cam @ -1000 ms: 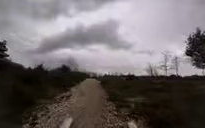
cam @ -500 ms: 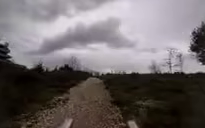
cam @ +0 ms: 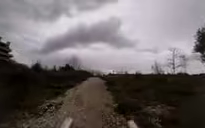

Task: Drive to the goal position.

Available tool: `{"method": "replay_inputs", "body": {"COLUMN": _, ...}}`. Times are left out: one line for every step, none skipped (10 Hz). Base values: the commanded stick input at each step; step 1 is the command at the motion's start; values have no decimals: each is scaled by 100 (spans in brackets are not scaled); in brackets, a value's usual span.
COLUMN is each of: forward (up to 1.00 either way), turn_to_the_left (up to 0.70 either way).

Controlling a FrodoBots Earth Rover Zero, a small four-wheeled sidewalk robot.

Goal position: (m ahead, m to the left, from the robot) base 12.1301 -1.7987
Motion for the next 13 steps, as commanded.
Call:
{"method": "replay_inputs", "body": {"forward": 70, "turn_to_the_left": 0}}
{"method": "replay_inputs", "body": {"forward": 70, "turn_to_the_left": 0}}
{"method": "replay_inputs", "body": {"forward": 70, "turn_to_the_left": 0}}
{"method": "replay_inputs", "body": {"forward": 70, "turn_to_the_left": 0}}
{"method": "replay_inputs", "body": {"forward": 70, "turn_to_the_left": 0}}
{"method": "replay_inputs", "body": {"forward": 70, "turn_to_the_left": 0}}
{"method": "replay_inputs", "body": {"forward": 70, "turn_to_the_left": 0}}
{"method": "replay_inputs", "body": {"forward": 70, "turn_to_the_left": 0}}
{"method": "replay_inputs", "body": {"forward": 70, "turn_to_the_left": 0}}
{"method": "replay_inputs", "body": {"forward": 70, "turn_to_the_left": 0}}
{"method": "replay_inputs", "body": {"forward": 70, "turn_to_the_left": 0}}
{"method": "replay_inputs", "body": {"forward": 70, "turn_to_the_left": 0}}
{"method": "replay_inputs", "body": {"forward": 70, "turn_to_the_left": 0}}
